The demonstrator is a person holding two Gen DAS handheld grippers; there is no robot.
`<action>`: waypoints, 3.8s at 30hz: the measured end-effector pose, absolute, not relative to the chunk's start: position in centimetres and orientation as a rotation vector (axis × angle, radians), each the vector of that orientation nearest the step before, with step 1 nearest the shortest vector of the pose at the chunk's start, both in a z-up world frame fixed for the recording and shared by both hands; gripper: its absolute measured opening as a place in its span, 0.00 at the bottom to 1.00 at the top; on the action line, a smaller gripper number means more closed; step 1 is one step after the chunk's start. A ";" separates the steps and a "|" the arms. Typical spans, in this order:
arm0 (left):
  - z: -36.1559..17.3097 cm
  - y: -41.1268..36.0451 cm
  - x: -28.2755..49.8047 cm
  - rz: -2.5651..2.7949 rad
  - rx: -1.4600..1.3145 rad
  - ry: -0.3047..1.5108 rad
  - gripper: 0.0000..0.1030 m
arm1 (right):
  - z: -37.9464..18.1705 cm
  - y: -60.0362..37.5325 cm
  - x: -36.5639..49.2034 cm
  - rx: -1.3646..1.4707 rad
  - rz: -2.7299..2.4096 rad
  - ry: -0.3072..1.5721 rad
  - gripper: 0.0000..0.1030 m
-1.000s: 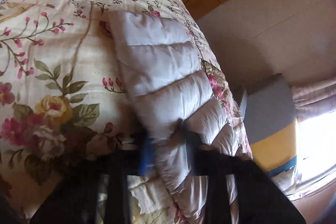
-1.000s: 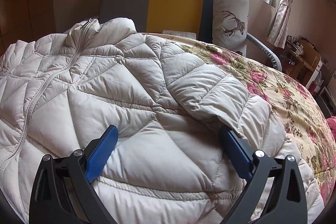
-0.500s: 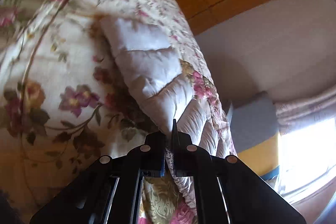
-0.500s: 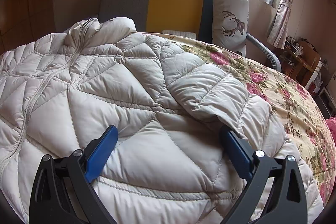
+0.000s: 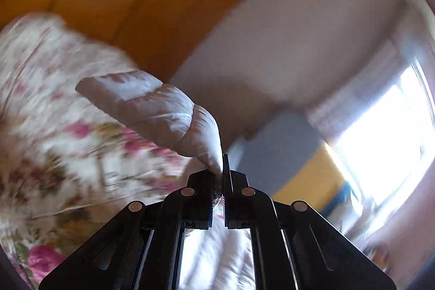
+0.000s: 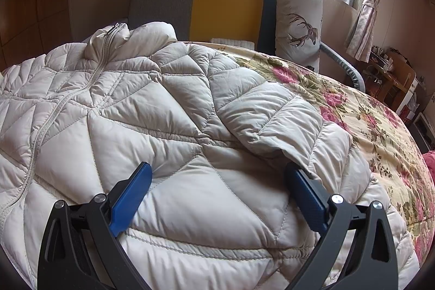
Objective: Fold large clothes
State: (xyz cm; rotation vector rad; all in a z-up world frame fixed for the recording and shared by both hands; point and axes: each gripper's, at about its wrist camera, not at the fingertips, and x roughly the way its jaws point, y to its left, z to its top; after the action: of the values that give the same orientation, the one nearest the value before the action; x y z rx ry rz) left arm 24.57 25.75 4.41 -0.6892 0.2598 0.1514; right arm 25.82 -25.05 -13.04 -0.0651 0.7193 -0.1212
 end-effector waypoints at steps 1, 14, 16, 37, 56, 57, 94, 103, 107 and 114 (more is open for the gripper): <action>5.2 23.7 25.0 0.119 -0.622 0.260 0.04 | -13.0 -25.0 25.8 -0.066 -0.122 0.719 0.95; 1.3 1.1 29.8 -0.185 -0.047 0.550 0.04 | -13.2 -25.0 25.9 -0.062 -0.118 0.721 0.96; -0.8 -1.1 30.1 -0.216 0.023 0.600 0.04 | -13.1 -25.0 25.9 -0.063 -0.118 0.721 0.96; -9.3 -8.6 29.6 -0.393 0.332 0.757 0.15 | -13.3 -24.8 25.9 -0.059 -0.114 0.727 0.97; -4.8 6.7 28.6 0.057 -0.164 0.599 0.57 | -12.7 -25.1 24.8 -0.049 -0.103 0.668 0.97; -6.1 7.0 29.0 0.061 -0.150 0.616 0.56 | -12.4 -25.1 24.4 -0.047 -0.101 0.645 0.97; -7.3 8.2 34.6 0.052 -0.119 0.782 0.67 | -13.4 -22.2 27.8 0.353 0.182 0.759 0.08; -9.9 7.5 35.7 0.064 -0.032 0.819 0.70 | -13.6 -21.8 28.5 0.325 0.168 0.769 0.10; -7.2 7.7 33.7 0.019 -0.118 0.805 0.80 | -13.6 -22.4 28.3 0.373 0.207 0.745 0.18; -5.9 3.4 27.4 -0.219 -0.130 0.733 0.85 | -9.7 -24.5 24.0 0.496 0.182 0.667 0.53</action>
State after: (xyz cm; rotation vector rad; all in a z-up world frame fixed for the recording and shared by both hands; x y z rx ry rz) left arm 27.37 3.44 -5.91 -0.1300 0.7327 -0.2193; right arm 23.99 -24.52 -9.69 0.4957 0.6672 0.1821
